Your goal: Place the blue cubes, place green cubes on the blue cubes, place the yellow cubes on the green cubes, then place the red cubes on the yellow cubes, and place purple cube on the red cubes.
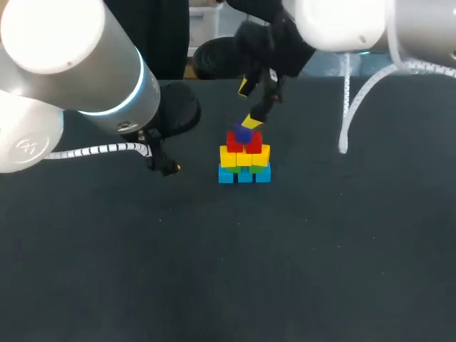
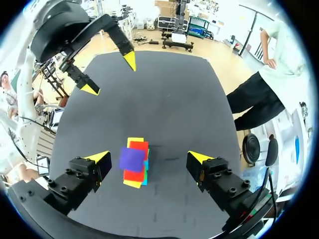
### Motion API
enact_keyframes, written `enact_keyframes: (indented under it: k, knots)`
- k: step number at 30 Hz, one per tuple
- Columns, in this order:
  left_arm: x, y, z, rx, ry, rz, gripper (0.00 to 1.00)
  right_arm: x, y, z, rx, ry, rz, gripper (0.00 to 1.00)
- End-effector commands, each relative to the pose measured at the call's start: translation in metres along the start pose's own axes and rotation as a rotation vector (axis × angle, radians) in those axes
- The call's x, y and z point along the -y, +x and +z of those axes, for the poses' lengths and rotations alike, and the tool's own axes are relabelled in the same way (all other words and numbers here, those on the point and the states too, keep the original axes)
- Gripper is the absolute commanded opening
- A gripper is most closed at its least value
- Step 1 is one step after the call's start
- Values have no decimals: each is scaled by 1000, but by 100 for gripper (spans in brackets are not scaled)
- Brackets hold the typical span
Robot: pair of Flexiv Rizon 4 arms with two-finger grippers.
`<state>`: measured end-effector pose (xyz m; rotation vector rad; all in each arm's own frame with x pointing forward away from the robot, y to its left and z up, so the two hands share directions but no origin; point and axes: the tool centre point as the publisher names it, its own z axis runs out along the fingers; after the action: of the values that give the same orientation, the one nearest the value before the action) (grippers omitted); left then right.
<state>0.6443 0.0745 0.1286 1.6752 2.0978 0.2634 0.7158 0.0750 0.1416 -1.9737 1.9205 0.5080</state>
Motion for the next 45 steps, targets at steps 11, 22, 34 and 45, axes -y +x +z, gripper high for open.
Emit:
enact_keyframes:
  k: [11,22,34,45]
  knots:
    - [-1,0,0,-1,1,1,100,-27,28,-41,40,260,83,100]
    - [-1,0,0,-1,1,1,100,-64,81,-88,-1,560,208,100]
    - [-50,39,-29,-6,-235,-197,100,-97,124,-73,-16,640,304,100]
    - [-50,59,-37,-14,-261,-289,100,-90,118,-66,-72,585,302,100]
